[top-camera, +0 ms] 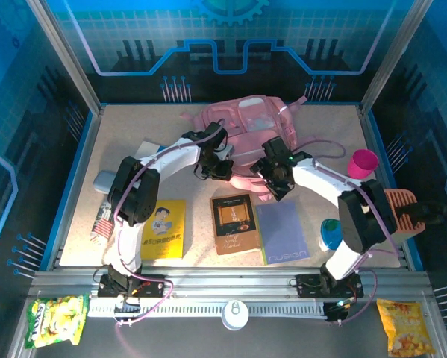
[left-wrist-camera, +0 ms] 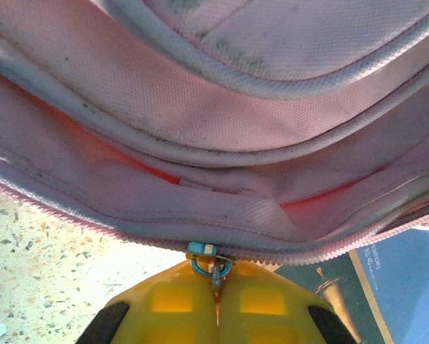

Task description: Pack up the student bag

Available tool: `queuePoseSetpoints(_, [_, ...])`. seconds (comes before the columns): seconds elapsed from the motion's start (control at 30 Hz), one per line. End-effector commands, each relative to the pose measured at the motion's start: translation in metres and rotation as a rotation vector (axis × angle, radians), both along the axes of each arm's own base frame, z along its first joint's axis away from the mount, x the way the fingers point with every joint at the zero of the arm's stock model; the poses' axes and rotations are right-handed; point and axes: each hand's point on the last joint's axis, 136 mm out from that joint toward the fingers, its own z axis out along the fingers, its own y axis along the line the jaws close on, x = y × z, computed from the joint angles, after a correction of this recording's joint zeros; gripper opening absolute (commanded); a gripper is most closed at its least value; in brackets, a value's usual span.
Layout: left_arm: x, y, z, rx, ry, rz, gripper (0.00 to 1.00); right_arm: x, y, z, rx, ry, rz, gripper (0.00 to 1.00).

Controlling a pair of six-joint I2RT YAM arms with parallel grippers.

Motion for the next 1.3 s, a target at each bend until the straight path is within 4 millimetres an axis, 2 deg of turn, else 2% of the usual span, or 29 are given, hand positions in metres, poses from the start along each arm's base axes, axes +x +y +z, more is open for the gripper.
queuePoseSetpoints(0.0, [-0.004,-0.001,0.015,-0.03,-0.01,-0.006,0.0,0.019,0.005,0.002,-0.005,-0.027,0.009,0.96])
queuePoseSetpoints(0.13, [-0.005,0.004,0.012,0.002,0.003,0.003,0.0,0.021,0.007,-0.008,-0.034,0.002,0.03,0.89])
queuePoseSetpoints(0.23, [-0.004,0.008,0.013,0.011,0.009,0.013,0.0,0.019,0.006,-0.018,-0.032,0.01,0.032,0.73])
queuePoseSetpoints(0.27, [-0.003,0.011,0.013,0.014,0.01,0.016,0.0,0.019,0.006,-0.021,-0.035,0.006,0.043,0.64])
queuePoseSetpoints(0.4, [0.0,0.029,0.012,0.043,0.02,0.01,0.0,0.023,-0.004,-0.016,-0.103,-0.028,0.064,0.4])
queuePoseSetpoints(0.47, [0.007,0.044,0.013,0.058,0.018,0.018,0.0,0.025,-0.012,-0.008,-0.142,-0.055,0.073,0.32])
queuePoseSetpoints(0.57, [0.021,0.068,0.012,0.079,0.006,0.045,0.0,0.028,-0.02,0.003,-0.178,-0.09,0.085,0.26])
queuePoseSetpoints(0.73, [0.052,0.1,0.006,0.131,-0.033,0.09,0.0,0.03,-0.026,0.012,-0.184,-0.108,0.088,0.22])
queuePoseSetpoints(1.0, [0.114,0.13,0.006,0.187,-0.163,0.165,0.01,0.036,-0.017,0.024,-0.147,-0.135,0.113,0.21])
queuePoseSetpoints(1.13, [0.133,0.145,0.005,0.233,-0.21,0.213,0.11,0.039,-0.005,0.029,-0.096,-0.158,0.128,0.22])
queuePoseSetpoints(1.23, [0.13,0.142,0.012,0.21,-0.211,0.223,0.23,0.044,0.013,0.03,-0.029,-0.183,0.147,0.23])
queuePoseSetpoints(1.27, [0.127,0.142,0.016,0.197,-0.211,0.238,0.3,0.046,0.021,0.031,-0.005,-0.194,0.155,0.23])
